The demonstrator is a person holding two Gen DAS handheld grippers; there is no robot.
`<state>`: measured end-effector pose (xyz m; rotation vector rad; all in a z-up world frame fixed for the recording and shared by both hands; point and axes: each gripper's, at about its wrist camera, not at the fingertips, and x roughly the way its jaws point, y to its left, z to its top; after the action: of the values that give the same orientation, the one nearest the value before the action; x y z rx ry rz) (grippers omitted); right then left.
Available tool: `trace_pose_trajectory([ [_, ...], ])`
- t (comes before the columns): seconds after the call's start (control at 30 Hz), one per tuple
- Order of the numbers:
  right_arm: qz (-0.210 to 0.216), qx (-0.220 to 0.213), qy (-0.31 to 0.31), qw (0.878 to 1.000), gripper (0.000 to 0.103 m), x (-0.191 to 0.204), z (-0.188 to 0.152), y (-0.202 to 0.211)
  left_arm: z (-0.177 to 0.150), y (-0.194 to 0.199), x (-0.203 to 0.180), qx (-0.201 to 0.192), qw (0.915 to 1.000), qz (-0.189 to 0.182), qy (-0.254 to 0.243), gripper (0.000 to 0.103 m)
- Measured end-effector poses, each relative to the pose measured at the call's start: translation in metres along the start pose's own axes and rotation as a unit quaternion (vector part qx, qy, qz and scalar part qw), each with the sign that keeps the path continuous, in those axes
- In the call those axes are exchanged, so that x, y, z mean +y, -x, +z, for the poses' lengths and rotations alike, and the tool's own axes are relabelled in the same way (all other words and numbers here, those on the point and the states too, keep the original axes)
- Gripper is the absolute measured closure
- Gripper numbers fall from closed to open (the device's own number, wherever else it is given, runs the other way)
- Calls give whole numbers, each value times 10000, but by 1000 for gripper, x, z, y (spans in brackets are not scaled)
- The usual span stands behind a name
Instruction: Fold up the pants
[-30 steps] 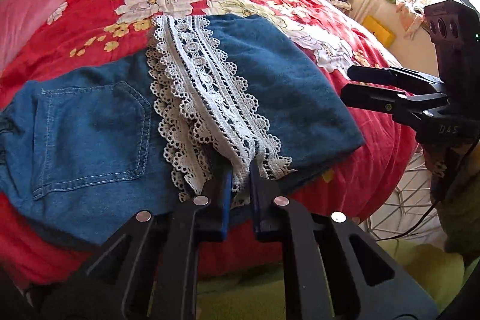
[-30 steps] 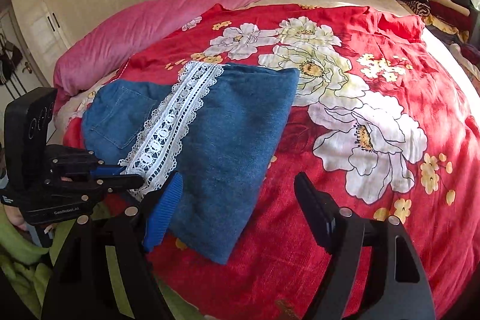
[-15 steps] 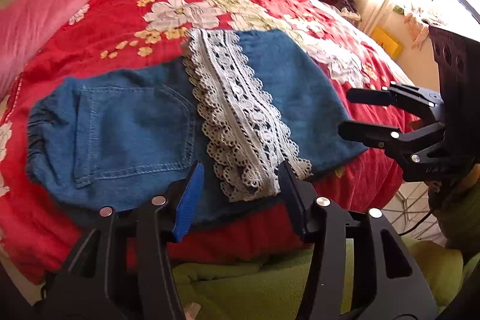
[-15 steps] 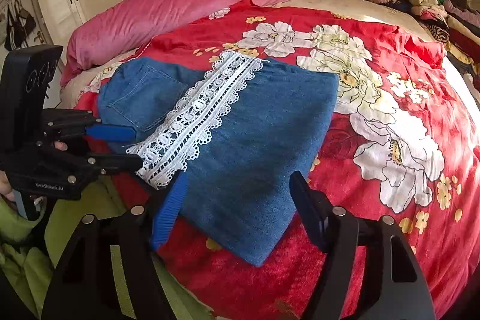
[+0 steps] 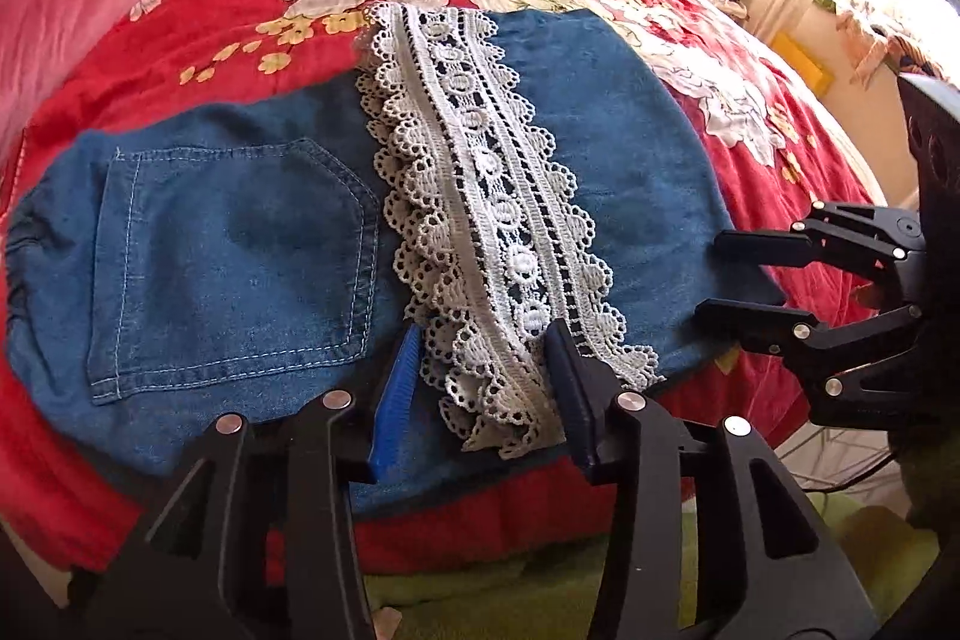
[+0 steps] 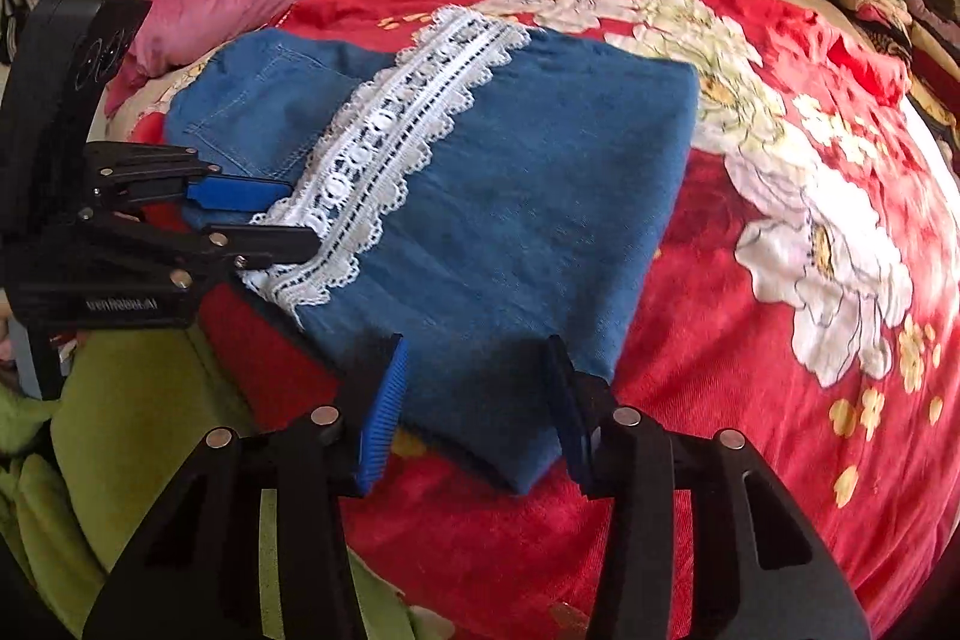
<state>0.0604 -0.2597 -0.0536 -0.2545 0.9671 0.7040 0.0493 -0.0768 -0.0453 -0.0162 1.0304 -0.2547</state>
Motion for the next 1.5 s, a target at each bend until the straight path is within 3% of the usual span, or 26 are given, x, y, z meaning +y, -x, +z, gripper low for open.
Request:
trace_pose_trajectory([
  [0.17, 23, 17, -20, 10000, 58, 0, 0, 0, -4, 6, 1, -81, 10000, -27, -2, 65],
  [0.4, 135, -155, -198, 9996, 56, -5, 2, 13, -4, 16, 4, -197, 9998, -44, 85, 54],
  [0.53, 112, -323, -272, 9990, 43, -8, 4, 22, -3, 22, 5, -266, 9996, -30, 115, 49],
  [0.87, -6, -576, -393, 9976, 17, -11, 12, 37, 0, 37, 12, -491, 9985, 102, 221, 23],
  [1.1, -110, -733, -371, 9966, 16, -9, 22, 48, 0, 47, 17, -597, 9977, 185, 256, 14],
  [1.17, -152, -779, -375, 9961, 7, -9, 26, 50, 0, 51, 19, -647, 9973, 199, 273, 13],
  [1.5, -166, -960, -253, 9949, 7, 1, 52, 60, -2, 69, 35, -853, 9950, 275, 436, 10],
])
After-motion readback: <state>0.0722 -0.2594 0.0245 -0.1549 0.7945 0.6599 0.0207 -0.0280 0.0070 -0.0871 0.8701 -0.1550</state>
